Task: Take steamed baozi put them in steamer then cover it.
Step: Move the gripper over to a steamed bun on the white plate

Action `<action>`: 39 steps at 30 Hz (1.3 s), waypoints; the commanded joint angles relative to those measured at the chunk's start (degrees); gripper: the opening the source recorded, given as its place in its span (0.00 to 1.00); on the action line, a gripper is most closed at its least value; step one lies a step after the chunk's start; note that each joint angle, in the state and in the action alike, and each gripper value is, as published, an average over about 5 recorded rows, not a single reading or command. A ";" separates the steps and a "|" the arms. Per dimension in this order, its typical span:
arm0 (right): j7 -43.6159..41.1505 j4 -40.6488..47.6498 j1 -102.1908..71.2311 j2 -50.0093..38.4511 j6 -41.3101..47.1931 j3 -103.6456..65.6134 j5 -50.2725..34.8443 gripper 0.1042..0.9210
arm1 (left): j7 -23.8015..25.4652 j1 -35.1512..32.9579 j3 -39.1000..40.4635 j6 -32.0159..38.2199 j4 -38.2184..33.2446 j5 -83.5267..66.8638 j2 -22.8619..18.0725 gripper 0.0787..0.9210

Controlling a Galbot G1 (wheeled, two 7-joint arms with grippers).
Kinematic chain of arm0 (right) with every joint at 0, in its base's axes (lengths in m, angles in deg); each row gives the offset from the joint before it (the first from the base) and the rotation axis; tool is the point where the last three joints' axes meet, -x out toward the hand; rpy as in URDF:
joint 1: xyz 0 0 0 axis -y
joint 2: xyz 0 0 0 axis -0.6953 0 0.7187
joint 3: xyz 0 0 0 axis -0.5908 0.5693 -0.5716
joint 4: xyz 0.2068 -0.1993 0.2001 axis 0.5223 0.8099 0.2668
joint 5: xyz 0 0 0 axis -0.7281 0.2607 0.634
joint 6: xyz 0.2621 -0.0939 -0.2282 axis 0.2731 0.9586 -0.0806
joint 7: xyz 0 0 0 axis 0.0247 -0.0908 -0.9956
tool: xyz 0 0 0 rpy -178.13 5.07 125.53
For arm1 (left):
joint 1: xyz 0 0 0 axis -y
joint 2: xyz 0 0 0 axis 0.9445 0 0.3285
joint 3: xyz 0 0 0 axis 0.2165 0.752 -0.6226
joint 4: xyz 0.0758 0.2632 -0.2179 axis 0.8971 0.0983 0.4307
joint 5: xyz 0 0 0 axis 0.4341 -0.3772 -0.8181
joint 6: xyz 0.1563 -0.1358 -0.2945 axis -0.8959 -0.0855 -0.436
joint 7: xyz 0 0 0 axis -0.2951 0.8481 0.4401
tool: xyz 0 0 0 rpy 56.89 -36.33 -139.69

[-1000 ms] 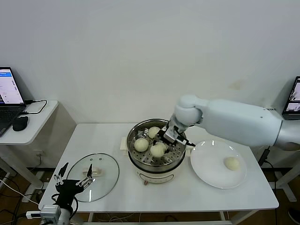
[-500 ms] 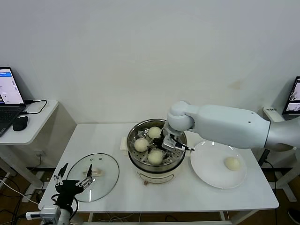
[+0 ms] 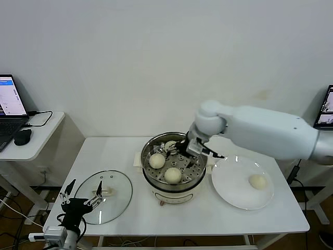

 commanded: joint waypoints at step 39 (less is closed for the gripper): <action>-2.37 22.34 -46.18 -16.37 19.00 -41.22 18.27 0.88 | 0.05 -0.70 0.70 -0.38 -0.28 0.83 0.85 0.88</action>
